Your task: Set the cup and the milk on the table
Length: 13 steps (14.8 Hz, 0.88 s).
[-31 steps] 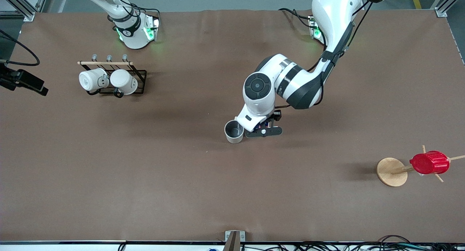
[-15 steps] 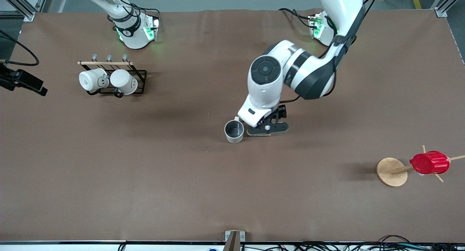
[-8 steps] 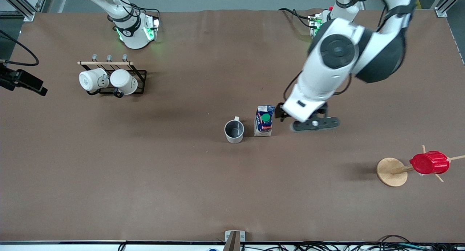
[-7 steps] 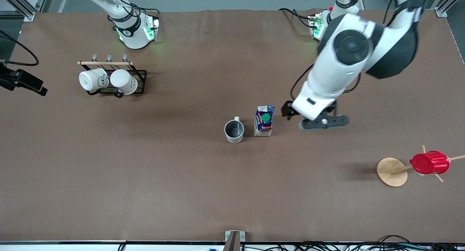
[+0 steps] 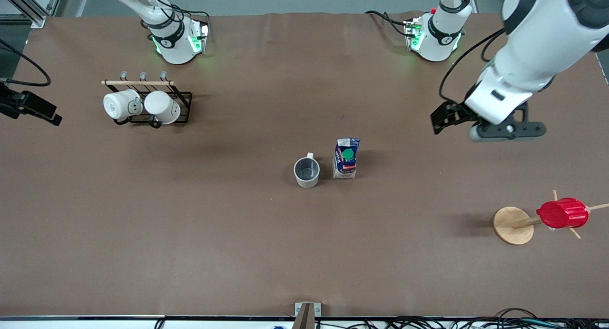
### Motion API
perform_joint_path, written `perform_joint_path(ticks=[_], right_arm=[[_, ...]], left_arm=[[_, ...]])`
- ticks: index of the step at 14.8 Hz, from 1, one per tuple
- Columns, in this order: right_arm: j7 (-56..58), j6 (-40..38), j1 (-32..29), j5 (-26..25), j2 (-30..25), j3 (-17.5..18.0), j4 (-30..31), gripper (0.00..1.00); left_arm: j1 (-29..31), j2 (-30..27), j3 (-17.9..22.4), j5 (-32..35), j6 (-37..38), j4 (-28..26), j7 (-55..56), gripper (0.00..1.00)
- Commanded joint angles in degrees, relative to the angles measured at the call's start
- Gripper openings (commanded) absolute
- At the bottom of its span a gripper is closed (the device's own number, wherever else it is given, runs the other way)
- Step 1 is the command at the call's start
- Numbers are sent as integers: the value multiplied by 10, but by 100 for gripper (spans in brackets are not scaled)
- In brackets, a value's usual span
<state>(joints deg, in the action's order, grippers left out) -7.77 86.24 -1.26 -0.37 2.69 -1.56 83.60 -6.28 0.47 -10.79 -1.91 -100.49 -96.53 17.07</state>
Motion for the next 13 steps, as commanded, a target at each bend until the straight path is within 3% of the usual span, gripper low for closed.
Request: perform_joint_path(ticks=[1, 3, 6, 13], right_arm=[[7, -2, 2, 5, -13, -5, 10, 100], [7, -2, 3, 5, -13, -5, 10, 100], [7, -2, 3, 5, -13, -5, 10, 100], [7, -2, 3, 5, -13, -5, 11, 100]], left_arm=[[16, -53, -2, -11, -4, -52, -42, 100], [24, -64, -2, -11, -2, -61, -54, 100], [38, -58, 7, -8, 1, -33, -118, 100], [65, -42, 9, -3, 31, 3, -127, 100]])
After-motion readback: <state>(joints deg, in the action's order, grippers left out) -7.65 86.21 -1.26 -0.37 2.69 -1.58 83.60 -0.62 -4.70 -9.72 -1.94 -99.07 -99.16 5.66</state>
